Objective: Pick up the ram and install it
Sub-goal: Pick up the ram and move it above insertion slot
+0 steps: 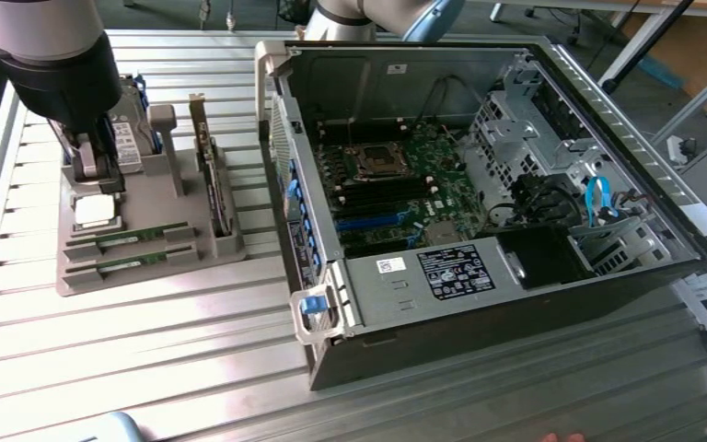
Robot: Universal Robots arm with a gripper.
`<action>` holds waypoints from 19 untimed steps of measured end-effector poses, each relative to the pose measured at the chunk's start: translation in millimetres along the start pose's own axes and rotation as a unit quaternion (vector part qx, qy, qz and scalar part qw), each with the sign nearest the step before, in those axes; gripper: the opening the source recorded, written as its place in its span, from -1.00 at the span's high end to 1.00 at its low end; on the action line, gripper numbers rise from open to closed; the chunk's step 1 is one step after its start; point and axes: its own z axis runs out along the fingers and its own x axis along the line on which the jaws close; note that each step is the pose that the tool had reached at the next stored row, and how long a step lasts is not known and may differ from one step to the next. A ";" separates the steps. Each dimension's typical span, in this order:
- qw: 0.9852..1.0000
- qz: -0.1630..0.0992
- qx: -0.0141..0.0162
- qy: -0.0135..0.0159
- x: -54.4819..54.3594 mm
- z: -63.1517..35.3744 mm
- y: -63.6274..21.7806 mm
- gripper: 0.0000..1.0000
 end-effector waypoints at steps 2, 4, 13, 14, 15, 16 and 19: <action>1.000 0.000 0.000 0.000 0.0 0.0 0.0 0.79; 1.000 0.000 0.000 0.000 0.0 0.0 0.0 0.79; 1.000 0.000 0.000 0.000 0.0 0.0 0.0 0.52; 1.000 0.000 0.000 0.000 0.0 0.0 0.0 0.52; 1.000 0.000 0.000 0.000 0.0 0.0 0.0 0.52; 1.000 0.000 0.000 0.000 0.0 0.0 0.0 0.52; 1.000 0.000 0.000 0.000 0.0 0.0 0.0 0.52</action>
